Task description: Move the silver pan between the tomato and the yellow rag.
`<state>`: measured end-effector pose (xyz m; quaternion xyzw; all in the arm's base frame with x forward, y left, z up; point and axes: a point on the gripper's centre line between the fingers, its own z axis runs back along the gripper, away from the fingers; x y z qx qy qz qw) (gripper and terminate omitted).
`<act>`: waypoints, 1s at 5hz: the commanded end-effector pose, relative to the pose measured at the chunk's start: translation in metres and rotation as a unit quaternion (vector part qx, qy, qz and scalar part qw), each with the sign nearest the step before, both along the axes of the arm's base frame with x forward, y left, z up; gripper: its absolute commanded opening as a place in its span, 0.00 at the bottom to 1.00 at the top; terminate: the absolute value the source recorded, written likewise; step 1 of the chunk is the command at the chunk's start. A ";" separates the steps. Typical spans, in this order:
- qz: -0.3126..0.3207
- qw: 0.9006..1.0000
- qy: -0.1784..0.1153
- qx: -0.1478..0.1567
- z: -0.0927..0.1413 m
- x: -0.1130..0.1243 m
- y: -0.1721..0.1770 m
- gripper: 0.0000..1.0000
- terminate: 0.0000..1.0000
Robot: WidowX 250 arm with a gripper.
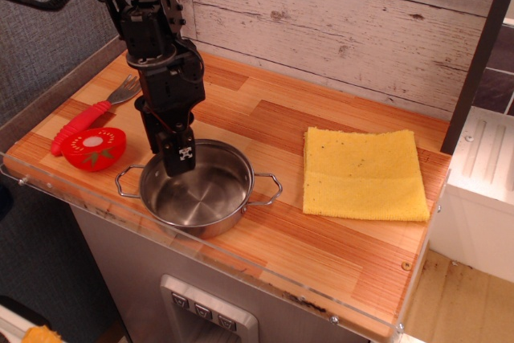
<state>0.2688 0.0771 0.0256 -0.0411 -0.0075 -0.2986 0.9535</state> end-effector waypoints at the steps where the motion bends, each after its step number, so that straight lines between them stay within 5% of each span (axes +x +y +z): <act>1: 0.154 0.984 -0.077 -0.050 0.068 -0.014 0.001 1.00 0.00; 3: 0.186 0.978 -0.086 -0.037 0.075 -0.011 -0.018 1.00 0.00; 5: 0.199 0.976 -0.074 0.048 0.072 -0.013 -0.028 1.00 0.00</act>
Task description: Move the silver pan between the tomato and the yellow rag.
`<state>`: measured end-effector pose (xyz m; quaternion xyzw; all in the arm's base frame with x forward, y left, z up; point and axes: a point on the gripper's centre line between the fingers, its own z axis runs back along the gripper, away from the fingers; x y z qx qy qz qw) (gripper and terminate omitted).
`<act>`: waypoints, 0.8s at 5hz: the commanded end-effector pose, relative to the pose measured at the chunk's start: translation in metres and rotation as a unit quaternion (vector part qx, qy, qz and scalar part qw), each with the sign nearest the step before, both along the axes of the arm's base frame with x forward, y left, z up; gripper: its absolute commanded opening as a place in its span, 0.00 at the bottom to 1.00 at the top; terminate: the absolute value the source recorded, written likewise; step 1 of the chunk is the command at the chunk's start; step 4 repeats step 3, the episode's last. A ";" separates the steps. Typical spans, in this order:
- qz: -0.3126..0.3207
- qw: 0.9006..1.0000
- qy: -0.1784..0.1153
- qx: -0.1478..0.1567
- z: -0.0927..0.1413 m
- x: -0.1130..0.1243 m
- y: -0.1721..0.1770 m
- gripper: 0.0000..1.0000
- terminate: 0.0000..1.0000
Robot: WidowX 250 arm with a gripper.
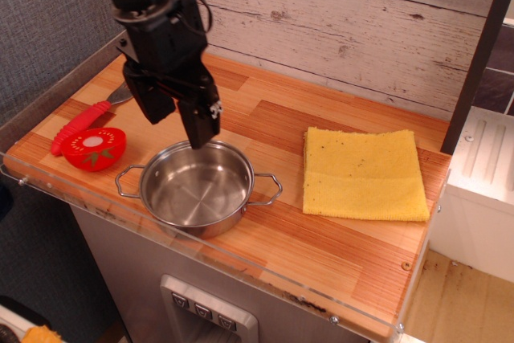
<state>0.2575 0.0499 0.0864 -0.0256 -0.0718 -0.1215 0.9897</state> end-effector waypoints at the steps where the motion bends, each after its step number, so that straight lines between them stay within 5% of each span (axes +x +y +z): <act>1: 0.033 0.998 -0.006 0.055 0.009 -0.005 -0.005 1.00 0.00; 2: 0.033 0.998 -0.006 0.055 0.009 -0.005 -0.005 1.00 0.00; 3: 0.033 0.998 -0.006 0.055 0.009 -0.005 -0.005 1.00 1.00; 4: 0.033 0.998 -0.006 0.055 0.009 -0.005 -0.005 1.00 1.00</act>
